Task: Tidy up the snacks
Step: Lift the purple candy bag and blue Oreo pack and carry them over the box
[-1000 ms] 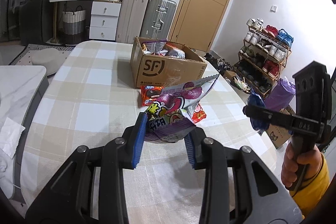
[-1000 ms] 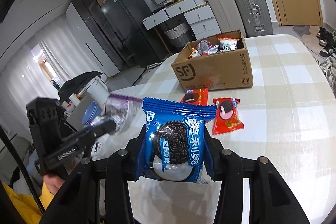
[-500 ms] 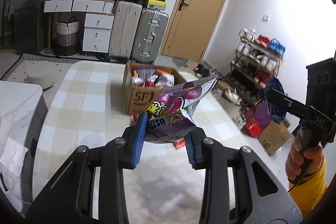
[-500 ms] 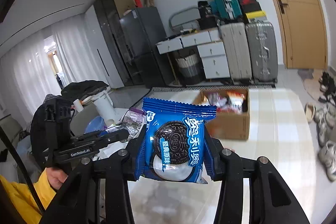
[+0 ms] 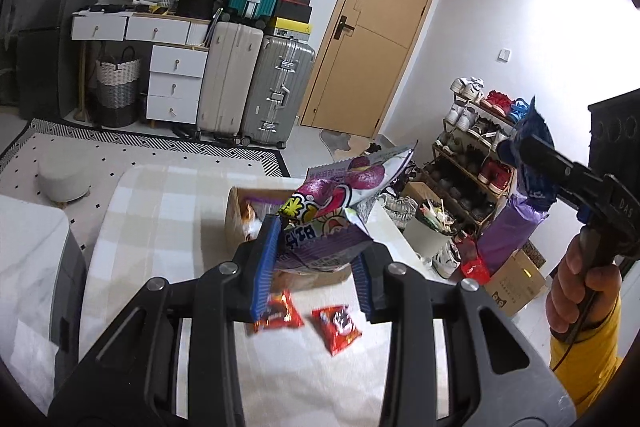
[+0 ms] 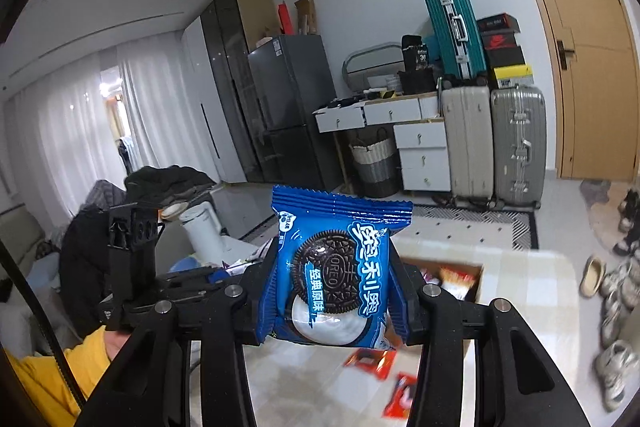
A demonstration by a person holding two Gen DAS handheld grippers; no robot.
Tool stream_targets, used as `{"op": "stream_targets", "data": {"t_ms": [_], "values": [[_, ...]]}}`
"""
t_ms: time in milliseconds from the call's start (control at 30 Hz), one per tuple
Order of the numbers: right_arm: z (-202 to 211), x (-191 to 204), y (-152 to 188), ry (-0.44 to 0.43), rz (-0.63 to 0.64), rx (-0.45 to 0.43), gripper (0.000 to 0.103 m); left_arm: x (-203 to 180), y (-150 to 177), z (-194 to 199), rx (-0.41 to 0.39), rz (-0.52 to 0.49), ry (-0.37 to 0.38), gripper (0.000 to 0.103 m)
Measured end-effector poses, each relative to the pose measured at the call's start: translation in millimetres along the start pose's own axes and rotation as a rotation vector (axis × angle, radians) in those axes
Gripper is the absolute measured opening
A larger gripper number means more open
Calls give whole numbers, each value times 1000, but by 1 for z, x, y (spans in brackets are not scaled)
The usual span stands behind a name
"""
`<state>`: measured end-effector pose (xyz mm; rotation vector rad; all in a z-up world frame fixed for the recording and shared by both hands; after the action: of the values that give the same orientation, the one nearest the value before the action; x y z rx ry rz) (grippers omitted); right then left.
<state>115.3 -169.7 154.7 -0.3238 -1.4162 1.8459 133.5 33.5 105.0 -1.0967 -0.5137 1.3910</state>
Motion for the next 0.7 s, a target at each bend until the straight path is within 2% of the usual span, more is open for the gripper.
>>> {"op": "stream_targets", "data": {"t_ms": [200, 333, 433, 500, 700], "values": [[-43, -36, -46, 27, -28, -4, 46, -7, -37, -55, 42, -54, -43, 31], [-84, -68, -58, 78, -10, 21, 46, -4, -50, -107, 80, -30, -43, 31], [-120, -100, -49, 112, -22, 73, 46, 6, -51, -151, 115, 8, -34, 31], [-141, -122, -37, 124, -56, 109, 46, 13, -46, -180, 151, 21, -60, 31], [-201, -182, 19, 157, -131, 236, 46, 22, -25, -250, 210, 10, -90, 31]]}}
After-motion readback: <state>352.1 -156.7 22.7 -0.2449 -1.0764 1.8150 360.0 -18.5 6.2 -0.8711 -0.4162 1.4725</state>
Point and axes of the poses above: each gripper's, at about its wrist camera, not at the fingertips, and z roughly against the way its jaws point, x to its left, y to its underside, the point moved 10 cm from there along -z, roughly the way its jaws point, and after that the axes turned 3 degrees about -y, right-handed, at the moved point
